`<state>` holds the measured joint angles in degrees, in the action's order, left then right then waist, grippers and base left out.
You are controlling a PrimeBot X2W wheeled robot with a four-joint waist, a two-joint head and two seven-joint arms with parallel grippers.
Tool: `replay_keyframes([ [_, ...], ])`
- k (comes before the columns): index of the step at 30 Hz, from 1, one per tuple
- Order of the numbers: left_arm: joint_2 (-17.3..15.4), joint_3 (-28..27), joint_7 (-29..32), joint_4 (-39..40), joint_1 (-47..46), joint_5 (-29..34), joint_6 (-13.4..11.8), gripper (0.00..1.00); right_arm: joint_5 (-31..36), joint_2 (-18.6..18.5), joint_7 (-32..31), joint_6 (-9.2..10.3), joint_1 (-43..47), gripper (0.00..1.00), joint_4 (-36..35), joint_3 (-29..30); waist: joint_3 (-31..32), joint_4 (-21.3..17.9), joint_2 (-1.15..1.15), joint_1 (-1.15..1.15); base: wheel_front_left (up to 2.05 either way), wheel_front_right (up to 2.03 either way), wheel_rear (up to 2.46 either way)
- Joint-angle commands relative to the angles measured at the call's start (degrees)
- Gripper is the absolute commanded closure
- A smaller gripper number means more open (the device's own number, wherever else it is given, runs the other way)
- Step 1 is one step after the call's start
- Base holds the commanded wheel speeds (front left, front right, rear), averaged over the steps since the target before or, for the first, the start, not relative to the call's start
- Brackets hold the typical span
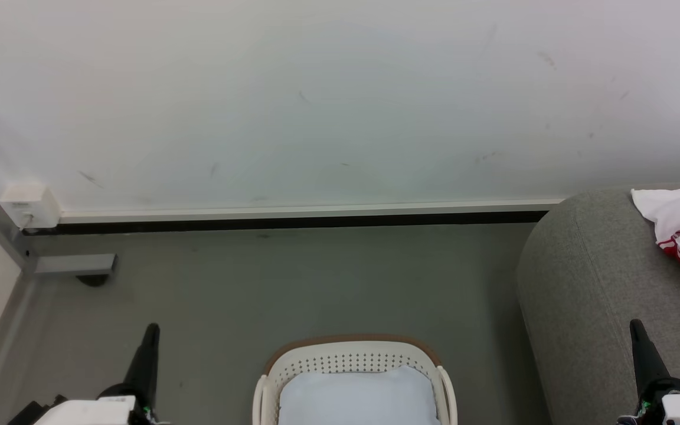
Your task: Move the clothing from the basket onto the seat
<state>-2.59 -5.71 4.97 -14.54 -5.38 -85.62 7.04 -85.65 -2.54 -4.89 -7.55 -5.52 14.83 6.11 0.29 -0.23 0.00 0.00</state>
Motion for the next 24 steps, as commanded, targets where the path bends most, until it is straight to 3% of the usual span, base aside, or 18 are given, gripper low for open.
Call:
replay_keyframes([
  [1, -0.47, -0.42, 0.29, 0.27, -0.6, -1.22, 0.24, 1.0, -1.0, -0.53, -0.29, 0.1, -0.58, 1.0, -0.44, 0.27, -0.03, 0.02, 0.0, 0.0, 0.0, 0.0, 0.0],
  [16, -0.49, -1.02, 1.83, 0.61, -1.17, -7.36, 0.65, 1.0, -7.08, -0.55, -1.89, 0.12, -1.06, 1.0, -1.05, 0.58, -0.47, 0.23, 0.0, 0.0, 0.0, 0.0, 0.0],
  [24, -0.49, -0.99, 1.8, 0.58, -1.13, -7.13, 0.61, 1.0, -6.81, -0.53, -1.88, 0.12, -1.04, 1.0, -0.99, 0.56, -0.47, 0.23, 0.0, 0.0, 0.0, 0.0, 0.0],
])
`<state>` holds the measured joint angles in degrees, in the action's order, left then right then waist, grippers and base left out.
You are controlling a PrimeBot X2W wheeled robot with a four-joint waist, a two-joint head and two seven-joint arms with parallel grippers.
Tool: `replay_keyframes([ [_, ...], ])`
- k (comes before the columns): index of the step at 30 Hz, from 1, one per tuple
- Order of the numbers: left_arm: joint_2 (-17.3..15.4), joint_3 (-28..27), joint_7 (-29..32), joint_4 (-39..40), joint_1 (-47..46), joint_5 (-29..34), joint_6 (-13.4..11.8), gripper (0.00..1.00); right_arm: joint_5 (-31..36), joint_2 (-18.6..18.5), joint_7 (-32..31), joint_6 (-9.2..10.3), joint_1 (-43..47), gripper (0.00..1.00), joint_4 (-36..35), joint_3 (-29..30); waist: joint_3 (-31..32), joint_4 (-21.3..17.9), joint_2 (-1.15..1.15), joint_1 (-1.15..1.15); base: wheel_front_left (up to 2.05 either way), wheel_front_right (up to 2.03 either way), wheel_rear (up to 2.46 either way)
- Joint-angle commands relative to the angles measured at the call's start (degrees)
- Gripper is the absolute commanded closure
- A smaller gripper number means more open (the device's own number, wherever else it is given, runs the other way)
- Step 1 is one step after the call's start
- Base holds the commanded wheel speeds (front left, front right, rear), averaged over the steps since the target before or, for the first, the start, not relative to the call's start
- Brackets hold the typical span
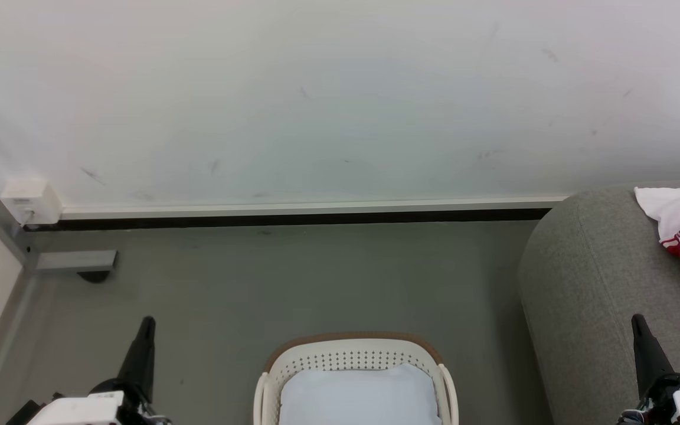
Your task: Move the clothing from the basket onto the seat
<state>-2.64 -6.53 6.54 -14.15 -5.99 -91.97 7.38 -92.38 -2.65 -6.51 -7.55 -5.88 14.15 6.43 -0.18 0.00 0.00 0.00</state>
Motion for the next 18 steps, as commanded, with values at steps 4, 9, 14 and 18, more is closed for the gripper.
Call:
replay_keyframes([
  [4, -0.44, -0.16, 0.23, 0.19, -0.52, -0.79, 0.27, 1.0, -0.08, -0.41, -0.25, 0.12, -0.67, 1.0, -0.3, 0.24, 0.0, 0.0, 0.0, 0.0, 0.0, 0.0, 0.0],
  [9, -0.44, -0.16, 0.22, 0.19, -0.52, -0.79, 0.27, 1.0, -0.08, -0.41, -0.26, 0.12, -0.67, 1.0, -0.3, 0.24, 0.0, 0.0, 0.0, 0.0, 0.0, 0.0, 0.0],
  [14, -0.44, -0.15, 0.22, 0.2, -0.52, -0.79, 0.27, 1.0, -0.08, -0.41, -0.25, 0.12, -0.67, 1.0, -0.3, 0.24, 0.0, 0.0, 0.0, 0.0, 0.0, 0.0, 0.0],
  [18, -0.44, -0.15, 0.22, 0.2, -0.52, -0.79, 0.27, 1.0, -0.08, -0.41, -0.26, 0.12, -0.67, 1.0, -0.3, 0.24, 0.0, 0.0, 0.0, 0.0, 0.0, 0.0, 0.0],
])
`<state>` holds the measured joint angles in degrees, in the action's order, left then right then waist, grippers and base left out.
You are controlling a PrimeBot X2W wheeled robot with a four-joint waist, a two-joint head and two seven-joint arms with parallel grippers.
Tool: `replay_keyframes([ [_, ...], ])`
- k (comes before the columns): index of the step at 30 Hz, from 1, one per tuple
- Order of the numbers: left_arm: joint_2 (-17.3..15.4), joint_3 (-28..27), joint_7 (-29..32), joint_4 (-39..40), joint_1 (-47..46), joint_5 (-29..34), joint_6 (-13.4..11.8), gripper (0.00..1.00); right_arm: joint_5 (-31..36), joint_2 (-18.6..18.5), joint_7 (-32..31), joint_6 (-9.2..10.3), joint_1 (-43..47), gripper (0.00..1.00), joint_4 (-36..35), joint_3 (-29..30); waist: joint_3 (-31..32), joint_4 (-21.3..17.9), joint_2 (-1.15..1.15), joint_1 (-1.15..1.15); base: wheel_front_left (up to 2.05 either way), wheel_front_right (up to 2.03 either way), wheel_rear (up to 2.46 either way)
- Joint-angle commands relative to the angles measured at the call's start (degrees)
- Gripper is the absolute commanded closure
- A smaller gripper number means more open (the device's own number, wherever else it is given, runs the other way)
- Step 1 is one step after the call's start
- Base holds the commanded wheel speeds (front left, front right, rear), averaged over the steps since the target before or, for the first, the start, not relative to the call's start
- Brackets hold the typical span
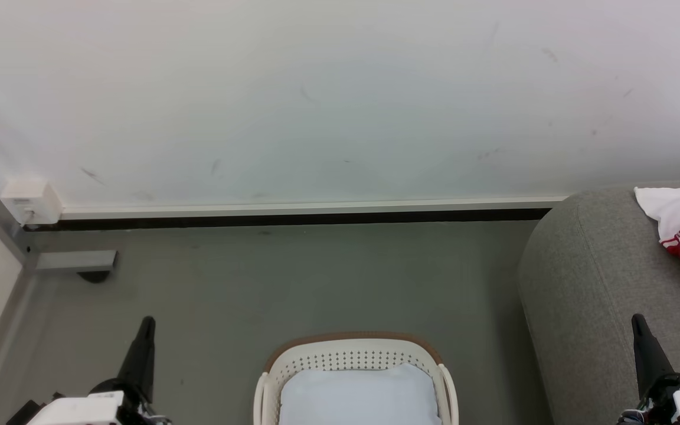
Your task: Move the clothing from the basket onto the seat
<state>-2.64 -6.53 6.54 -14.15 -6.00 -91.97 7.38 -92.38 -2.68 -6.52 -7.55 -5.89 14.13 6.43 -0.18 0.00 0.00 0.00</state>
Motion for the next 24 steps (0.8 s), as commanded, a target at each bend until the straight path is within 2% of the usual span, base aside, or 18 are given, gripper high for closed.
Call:
replay_keyframes([
  [1, -0.44, -0.15, 0.22, 0.2, -0.51, -0.79, 0.27, 1.0, -0.08, -0.38, -0.24, 0.12, -0.67, 1.0, -0.29, 0.24, 0.0, 0.0, 0.0, 0.0, 0.0, 0.0, 0.0],
  [24, -0.44, -0.14, 0.21, 0.2, -0.51, -0.8, 0.27, 1.0, -0.08, -0.39, -0.23, 0.12, -0.66, 1.0, -0.29, 0.23, 0.0, 0.0, 0.0, 0.0, 0.0, 0.0, 0.0],
])
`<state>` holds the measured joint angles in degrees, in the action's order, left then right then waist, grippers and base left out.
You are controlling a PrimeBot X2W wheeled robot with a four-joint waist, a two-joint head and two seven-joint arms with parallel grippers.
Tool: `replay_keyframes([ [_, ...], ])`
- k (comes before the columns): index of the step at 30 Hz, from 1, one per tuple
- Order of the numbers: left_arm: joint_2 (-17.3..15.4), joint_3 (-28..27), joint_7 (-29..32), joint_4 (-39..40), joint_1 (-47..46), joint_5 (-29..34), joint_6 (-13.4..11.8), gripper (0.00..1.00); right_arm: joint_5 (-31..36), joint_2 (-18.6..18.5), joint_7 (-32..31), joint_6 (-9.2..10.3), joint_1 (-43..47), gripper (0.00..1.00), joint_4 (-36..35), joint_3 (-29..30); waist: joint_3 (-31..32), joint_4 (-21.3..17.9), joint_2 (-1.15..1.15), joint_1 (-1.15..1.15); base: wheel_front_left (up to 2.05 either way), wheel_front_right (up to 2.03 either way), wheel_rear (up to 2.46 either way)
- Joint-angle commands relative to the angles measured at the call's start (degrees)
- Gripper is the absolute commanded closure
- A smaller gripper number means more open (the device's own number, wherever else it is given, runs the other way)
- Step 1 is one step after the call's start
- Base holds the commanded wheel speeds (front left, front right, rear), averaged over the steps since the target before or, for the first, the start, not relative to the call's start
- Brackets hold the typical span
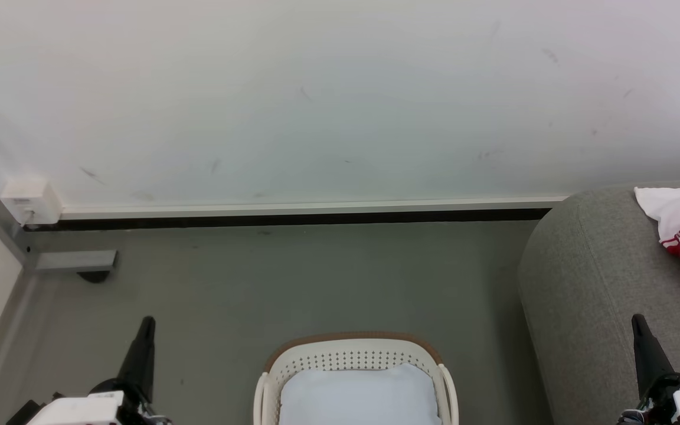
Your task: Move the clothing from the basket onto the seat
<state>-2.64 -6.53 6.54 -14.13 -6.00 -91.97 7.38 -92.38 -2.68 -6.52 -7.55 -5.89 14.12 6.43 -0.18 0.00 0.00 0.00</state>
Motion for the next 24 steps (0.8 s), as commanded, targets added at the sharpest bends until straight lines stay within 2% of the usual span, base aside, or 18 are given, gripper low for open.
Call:
replay_keyframes([
  [1, -0.44, -0.14, 0.21, 0.19, -0.5, -0.8, 0.27, 1.0, -0.08, -0.39, -0.23, 0.12, -0.66, 1.0, -0.28, 0.23, 0.0, 0.0, 0.0, 0.0, 0.0, 0.0, 0.0],
  [24, -0.44, -0.13, 0.2, 0.2, -0.5, -0.81, 0.27, 1.0, -0.09, -0.38, -0.23, 0.12, -0.66, 1.0, -0.28, 0.23, 0.0, 0.0, 0.0, 0.0, 0.0, 0.0, 0.0],
])
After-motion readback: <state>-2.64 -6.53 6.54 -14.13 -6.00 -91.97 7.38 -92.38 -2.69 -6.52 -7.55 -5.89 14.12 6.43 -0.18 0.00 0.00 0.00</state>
